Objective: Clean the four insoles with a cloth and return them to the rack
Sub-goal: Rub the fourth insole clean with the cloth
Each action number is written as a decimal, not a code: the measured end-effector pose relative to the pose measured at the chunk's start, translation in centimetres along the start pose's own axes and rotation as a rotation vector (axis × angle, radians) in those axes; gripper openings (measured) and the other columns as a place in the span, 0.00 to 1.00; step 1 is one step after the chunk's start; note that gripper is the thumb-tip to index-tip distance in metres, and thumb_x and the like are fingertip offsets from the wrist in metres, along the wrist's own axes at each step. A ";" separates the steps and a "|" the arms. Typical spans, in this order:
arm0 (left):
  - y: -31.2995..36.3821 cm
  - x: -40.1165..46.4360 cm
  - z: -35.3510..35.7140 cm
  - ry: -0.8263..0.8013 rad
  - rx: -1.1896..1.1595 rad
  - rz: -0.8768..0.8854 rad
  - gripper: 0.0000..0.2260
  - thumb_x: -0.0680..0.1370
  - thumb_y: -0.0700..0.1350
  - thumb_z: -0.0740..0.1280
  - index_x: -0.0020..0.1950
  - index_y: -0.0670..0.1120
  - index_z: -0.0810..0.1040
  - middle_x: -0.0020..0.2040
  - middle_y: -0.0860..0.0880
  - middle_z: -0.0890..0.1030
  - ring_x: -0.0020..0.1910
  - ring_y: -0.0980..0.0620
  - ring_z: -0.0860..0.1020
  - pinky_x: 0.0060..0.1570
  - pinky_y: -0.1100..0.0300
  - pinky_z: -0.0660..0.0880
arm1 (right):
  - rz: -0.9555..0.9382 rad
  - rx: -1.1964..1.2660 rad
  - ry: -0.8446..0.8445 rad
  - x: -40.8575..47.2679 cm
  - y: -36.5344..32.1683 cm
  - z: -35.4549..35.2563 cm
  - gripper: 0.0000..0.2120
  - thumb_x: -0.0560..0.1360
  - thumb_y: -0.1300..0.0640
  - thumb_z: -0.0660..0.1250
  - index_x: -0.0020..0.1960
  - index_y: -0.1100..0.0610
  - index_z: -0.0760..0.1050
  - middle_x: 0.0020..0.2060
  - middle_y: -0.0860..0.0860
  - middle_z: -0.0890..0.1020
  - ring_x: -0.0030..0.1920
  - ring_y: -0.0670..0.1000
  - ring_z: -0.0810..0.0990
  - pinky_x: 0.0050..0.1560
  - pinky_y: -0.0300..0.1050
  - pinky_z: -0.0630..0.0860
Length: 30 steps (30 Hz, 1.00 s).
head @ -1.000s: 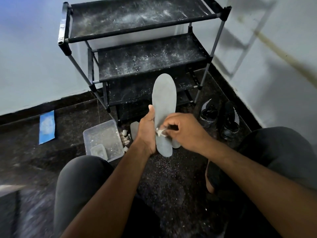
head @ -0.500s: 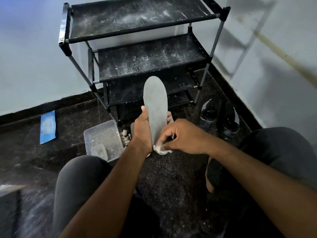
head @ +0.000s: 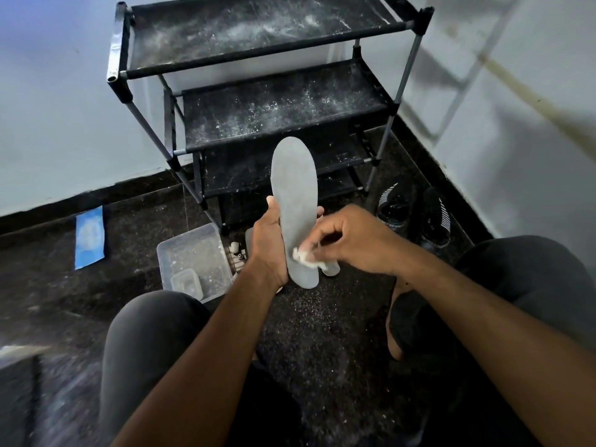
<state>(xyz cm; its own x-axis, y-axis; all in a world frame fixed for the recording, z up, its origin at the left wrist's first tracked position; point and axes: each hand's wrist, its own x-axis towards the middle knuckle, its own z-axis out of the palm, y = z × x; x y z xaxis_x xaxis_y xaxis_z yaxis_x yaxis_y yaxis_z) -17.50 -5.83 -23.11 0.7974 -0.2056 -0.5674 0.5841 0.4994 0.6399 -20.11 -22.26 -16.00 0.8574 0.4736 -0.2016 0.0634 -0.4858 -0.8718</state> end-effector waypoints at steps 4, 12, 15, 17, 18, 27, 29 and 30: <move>0.0 -0.4 0.3 -0.010 0.025 -0.002 0.32 0.85 0.64 0.48 0.59 0.42 0.83 0.54 0.41 0.86 0.48 0.44 0.85 0.46 0.52 0.83 | -0.031 -0.152 0.261 0.6 0.6 0.8 0.05 0.70 0.58 0.76 0.47 0.54 0.85 0.43 0.42 0.84 0.45 0.40 0.82 0.52 0.38 0.78; 0.4 -0.6 0.4 0.027 -0.071 -0.002 0.36 0.83 0.67 0.51 0.71 0.37 0.75 0.64 0.36 0.81 0.57 0.39 0.81 0.55 0.44 0.82 | -0.025 -0.013 -0.056 -0.2 -0.2 0.5 0.07 0.69 0.61 0.77 0.48 0.57 0.85 0.44 0.45 0.86 0.46 0.41 0.83 0.55 0.30 0.74; 0.5 -0.5 0.3 -0.003 -0.071 0.008 0.35 0.84 0.66 0.50 0.73 0.39 0.75 0.64 0.38 0.81 0.56 0.40 0.82 0.48 0.47 0.84 | -0.031 -0.087 0.203 0.3 0.5 0.2 0.06 0.69 0.60 0.77 0.46 0.56 0.85 0.42 0.44 0.85 0.43 0.40 0.82 0.47 0.33 0.76; 0.6 -0.8 0.5 -0.017 -0.099 0.001 0.35 0.83 0.66 0.50 0.73 0.39 0.74 0.61 0.38 0.82 0.54 0.41 0.82 0.48 0.46 0.84 | 0.000 -0.218 0.204 0.3 0.8 1.0 0.05 0.70 0.58 0.77 0.46 0.53 0.85 0.41 0.42 0.83 0.39 0.39 0.80 0.42 0.33 0.74; 0.5 -0.7 0.6 -0.022 -0.107 -0.009 0.35 0.83 0.66 0.51 0.72 0.38 0.75 0.59 0.38 0.82 0.52 0.41 0.82 0.48 0.46 0.84 | 0.022 -0.209 0.141 0.1 0.9 1.4 0.05 0.71 0.58 0.76 0.46 0.53 0.85 0.40 0.42 0.82 0.38 0.38 0.80 0.39 0.30 0.73; -0.3 -0.9 0.9 0.009 0.087 0.049 0.28 0.85 0.62 0.52 0.60 0.43 0.84 0.51 0.42 0.85 0.46 0.45 0.84 0.45 0.52 0.82 | 0.040 0.052 0.425 0.9 1.1 -0.4 0.07 0.70 0.63 0.76 0.48 0.57 0.84 0.44 0.48 0.86 0.44 0.45 0.84 0.50 0.41 0.80; -0.7 -1.2 1.5 -0.025 0.123 0.045 0.29 0.85 0.61 0.52 0.52 0.45 0.87 0.46 0.43 0.85 0.42 0.47 0.83 0.44 0.53 0.80 | 0.061 -0.074 0.573 1.3 2.0 -0.1 0.07 0.71 0.61 0.76 0.48 0.56 0.84 0.44 0.46 0.85 0.43 0.41 0.82 0.49 0.39 0.80; -0.9 -1.2 1.6 -0.044 0.140 0.039 0.31 0.85 0.61 0.50 0.50 0.45 0.88 0.44 0.44 0.84 0.40 0.48 0.82 0.43 0.54 0.79 | 0.067 -0.092 0.567 1.3 2.2 0.3 0.06 0.71 0.60 0.75 0.48 0.55 0.84 0.45 0.46 0.85 0.44 0.40 0.81 0.49 0.38 0.80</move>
<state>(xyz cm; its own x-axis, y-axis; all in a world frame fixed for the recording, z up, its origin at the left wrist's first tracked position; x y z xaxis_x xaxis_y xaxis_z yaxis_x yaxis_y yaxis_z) -18.72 -7.35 -22.15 0.8241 -0.2263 -0.5193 0.5654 0.3860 0.7289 -19.00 -22.46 -18.38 0.9991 -0.0161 0.0381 0.0219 -0.5753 -0.8176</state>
